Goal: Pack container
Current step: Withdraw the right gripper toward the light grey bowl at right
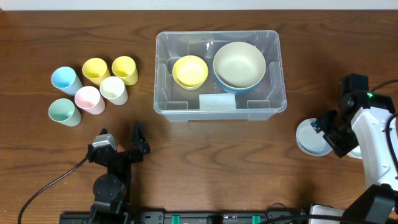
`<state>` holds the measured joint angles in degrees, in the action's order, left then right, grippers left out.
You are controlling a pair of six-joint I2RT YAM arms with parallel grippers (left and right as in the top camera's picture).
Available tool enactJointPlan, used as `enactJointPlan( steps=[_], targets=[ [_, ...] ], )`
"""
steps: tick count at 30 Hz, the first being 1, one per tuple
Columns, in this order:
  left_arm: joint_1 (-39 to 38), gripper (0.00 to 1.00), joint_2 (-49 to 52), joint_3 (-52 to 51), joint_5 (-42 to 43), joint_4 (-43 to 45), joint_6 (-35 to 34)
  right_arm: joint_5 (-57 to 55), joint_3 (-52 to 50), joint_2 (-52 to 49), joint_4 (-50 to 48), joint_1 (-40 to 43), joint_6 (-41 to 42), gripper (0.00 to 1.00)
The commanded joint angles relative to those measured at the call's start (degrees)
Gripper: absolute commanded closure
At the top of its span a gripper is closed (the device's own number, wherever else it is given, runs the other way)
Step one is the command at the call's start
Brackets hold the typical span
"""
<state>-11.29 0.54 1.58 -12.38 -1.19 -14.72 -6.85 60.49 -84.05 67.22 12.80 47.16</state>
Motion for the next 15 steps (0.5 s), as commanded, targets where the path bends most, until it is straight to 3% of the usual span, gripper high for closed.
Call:
enactJointPlan(
  steps=[1, 8, 15],
  targets=[
    [0.28, 0.02, -0.31, -1.36, -0.66, -1.73, 0.94, 0.13, -2.32, 0.33, -1.38, 1.64, 1.05, 0.27],
    [0.28, 0.02, -0.31, -1.36, -0.66, -1.73, 0.94, 0.39, -9.31, 0.33, -8.61, 2.19, 1.03, 0.3],
    [0.28, 0.02, -0.31, -1.36, -0.66, -1.73, 0.94, 0.42, -14.75, 0.33, -15.63, 2.19, 1.01, 0.4]
  ],
)
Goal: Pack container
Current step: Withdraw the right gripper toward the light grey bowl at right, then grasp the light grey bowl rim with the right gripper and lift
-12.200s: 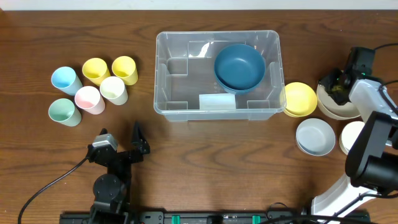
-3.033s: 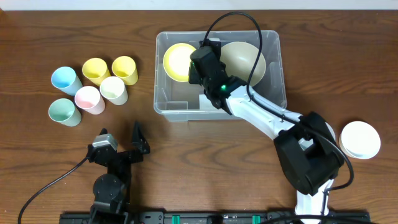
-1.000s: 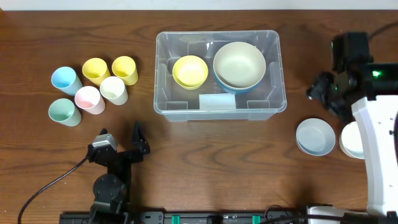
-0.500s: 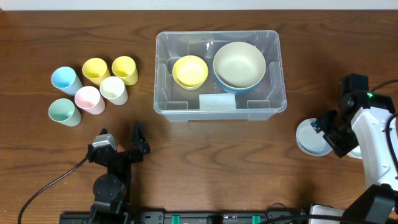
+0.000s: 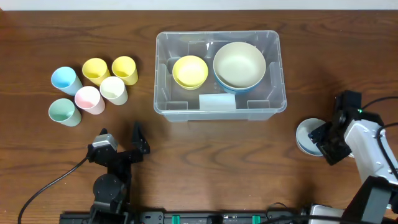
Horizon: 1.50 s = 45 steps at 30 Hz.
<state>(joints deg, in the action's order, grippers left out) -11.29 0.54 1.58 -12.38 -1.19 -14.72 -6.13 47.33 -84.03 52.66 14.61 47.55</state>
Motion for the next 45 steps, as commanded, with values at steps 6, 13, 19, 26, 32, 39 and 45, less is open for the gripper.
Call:
enactJointPlan(
  steps=[6, 13, 19, 26, 32, 39, 45],
  targets=[
    [0.28, 0.02, -0.31, -1.36, -0.66, -1.73, 0.94, -0.31, -4.22, 0.31, -5.2, 0.39, 0.35, 0.61],
    [0.28, 0.02, -0.31, -1.36, -0.66, -1.73, 0.94, -0.31, -4.72, 0.31, -6.84, 0.37, -0.07, 0.99],
    [0.28, 0.02, -0.31, -1.36, -0.66, -1.73, 0.94, -0.48, -4.72, 0.31, -8.59, 0.39, -1.38, 0.99],
    [0.28, 0.02, -0.31, -1.36, -0.66, -1.73, 0.94, -0.48, -2.62, 0.31, -12.33, 0.74, -2.67, 0.99],
    [0.28, 0.02, -0.31, -1.36, -0.66, -1.73, 0.94, 0.42, 8.33, 0.55, -7.48, 1.42, -3.34, 0.99],
    [0.28, 0.02, -0.31, -1.36, -0.66, -1.73, 0.94, 0.63, 24.55, 1.73, 0.68, 1.27, -5.81, 0.99],
    [0.28, 0.02, -0.31, -1.36, -0.66, -1.73, 0.94, 13.44, 33.66, 4.15, -0.09, -1.09, -13.44, 0.99]
  ],
)
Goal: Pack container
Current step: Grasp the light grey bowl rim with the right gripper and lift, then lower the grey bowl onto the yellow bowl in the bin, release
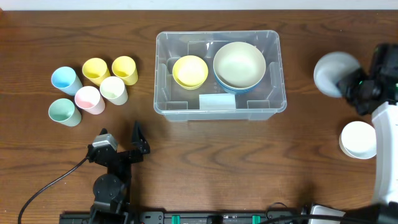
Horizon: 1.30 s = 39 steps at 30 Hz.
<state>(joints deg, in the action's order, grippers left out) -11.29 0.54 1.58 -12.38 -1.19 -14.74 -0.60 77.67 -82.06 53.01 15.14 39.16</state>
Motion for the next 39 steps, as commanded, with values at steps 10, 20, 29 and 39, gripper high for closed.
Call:
enactJointPlan(
  steps=[10, 20, 29, 39],
  targets=[
    [0.28, 0.02, -0.31, -1.36, -0.63, -1.73, 0.96, 12.76, 4.76, 2.21, -11.82, -23.61, -4.31, 0.99],
    [0.28, 0.02, -0.31, -1.36, -0.66, -1.73, 0.96, -4.2, 4.76, -8.28, -26.6, -48.09, -4.61, 0.98],
    [0.28, 0.02, -0.31, -1.36, -0.66, -1.73, 0.96, -8.66, 4.76, -21.29, -34.07, -52.98, -4.52, 0.99],
    [0.28, 0.02, -0.31, -1.36, -0.66, -1.73, 0.96, -12.13, 4.76, -25.92, -36.94, -51.69, -4.5, 0.97]
  ],
)
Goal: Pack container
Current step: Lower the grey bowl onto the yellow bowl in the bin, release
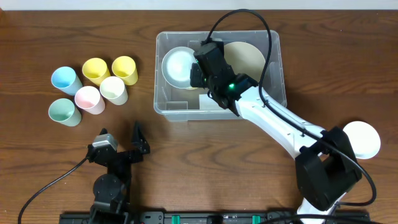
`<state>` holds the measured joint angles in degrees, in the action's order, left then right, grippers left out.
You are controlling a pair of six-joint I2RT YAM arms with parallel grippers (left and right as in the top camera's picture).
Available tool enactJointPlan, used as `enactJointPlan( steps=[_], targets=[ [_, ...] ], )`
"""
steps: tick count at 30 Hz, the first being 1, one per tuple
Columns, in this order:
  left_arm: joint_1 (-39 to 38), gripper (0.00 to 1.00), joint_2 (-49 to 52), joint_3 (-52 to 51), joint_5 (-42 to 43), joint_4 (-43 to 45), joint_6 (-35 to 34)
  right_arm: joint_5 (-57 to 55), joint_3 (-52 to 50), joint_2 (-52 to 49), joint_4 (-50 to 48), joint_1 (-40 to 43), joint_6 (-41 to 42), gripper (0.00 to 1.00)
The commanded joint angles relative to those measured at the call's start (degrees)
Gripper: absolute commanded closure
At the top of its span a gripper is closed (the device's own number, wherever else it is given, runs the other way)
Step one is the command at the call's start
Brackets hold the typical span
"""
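A clear plastic container (281, 74) stands at the table's middle back. My right arm reaches across it, and my right gripper (196, 73) is shut on the rim of a pale grey bowl (177, 64), held over the container's left half. The yellow bowl there is almost wholly hidden under it. A large cream bowl (249, 55) nested in a blue one fills the container's right half, partly behind my arm. A white bowl (363, 138) sits on the table at the far right. My left gripper (122, 142) rests open near the front edge.
Several pastel cups (93, 88) stand in a cluster at the left: blue, green, pink, cream and two yellow. A white label shows on the container's floor near its front wall. My right arm's cable arcs over the container's back.
My right gripper was at the far right back with the grey bowl; it is now over the container's left half with that bowl, above the yellow one. The left arm is unmoved.
My right gripper stood at a stack of bowls on the table's right front, then lower onto it. Later it held the grey bowl up at the right back, leaving the white bowl on the table. Now the grey bowl is over the container.
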<state>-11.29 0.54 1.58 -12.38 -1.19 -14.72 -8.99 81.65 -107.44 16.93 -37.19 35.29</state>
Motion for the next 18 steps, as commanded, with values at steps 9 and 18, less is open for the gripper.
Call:
enactJointPlan(
  steps=[9, 18],
  targets=[
    [0.28, 0.02, -0.31, -1.36, -0.66, -1.73, 0.94, -6.73, 0.79, -2.47, -2.6, 1.03, -0.61, 0.98],
    [0.28, 0.02, -0.31, -1.36, -0.66, -1.73, 0.94, -6.69, 0.79, -5.88, -4.55, 1.4, -0.15, 0.96]
  ],
)
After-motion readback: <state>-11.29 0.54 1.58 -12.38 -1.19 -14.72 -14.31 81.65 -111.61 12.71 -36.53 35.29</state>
